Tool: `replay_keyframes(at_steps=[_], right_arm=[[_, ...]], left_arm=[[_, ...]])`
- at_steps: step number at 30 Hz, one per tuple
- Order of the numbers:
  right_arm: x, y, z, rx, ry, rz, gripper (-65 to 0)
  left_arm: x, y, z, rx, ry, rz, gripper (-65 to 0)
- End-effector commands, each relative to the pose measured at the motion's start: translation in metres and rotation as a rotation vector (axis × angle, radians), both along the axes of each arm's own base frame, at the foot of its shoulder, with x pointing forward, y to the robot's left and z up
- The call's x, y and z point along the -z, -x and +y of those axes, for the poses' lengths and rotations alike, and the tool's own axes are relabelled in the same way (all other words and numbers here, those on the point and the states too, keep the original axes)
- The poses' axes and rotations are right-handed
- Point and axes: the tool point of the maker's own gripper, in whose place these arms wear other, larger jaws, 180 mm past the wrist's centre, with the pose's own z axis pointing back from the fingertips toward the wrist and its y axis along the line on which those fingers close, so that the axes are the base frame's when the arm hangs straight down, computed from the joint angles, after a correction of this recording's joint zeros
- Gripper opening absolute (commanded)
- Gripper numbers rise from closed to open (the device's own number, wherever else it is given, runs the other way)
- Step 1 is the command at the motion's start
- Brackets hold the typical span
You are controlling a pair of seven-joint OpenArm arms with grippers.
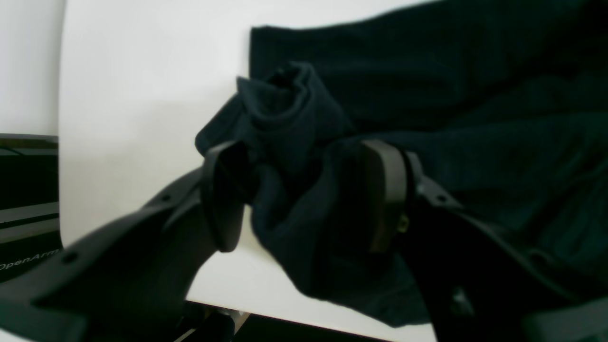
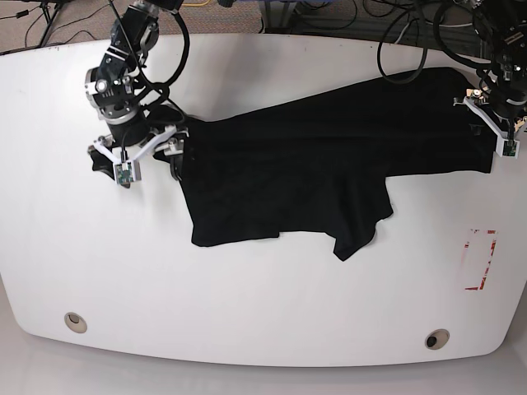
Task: Layout the t-shirt on the table in an organized manner, then fold the t-shirt properly
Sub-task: 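Regrasp the shirt edge with the right gripper while the left holds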
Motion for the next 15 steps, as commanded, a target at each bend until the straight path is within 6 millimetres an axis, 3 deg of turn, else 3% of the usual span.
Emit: replay_keyframes(at_steps=[1,8,15], right_arm=[[-0.007,-0.019,0.014,-0.040,-0.029,-0.046,-6.7],[0.009,-0.046,0.055,-0.146,-0.086,-0.015,-6.7],[0.019,-0.081,0.058,-0.152,-0.127,0.012,-6.7]], left_arm=[[-0.015,-0.008,0.004,0.014,-0.026,-0.047,-30.4],[-0.016,-0.009,0.004,0.014,-0.026,-0.050,-30.6],[-0.016,-0.010,0.003,0.015,-0.025,-0.051,-31.0]])
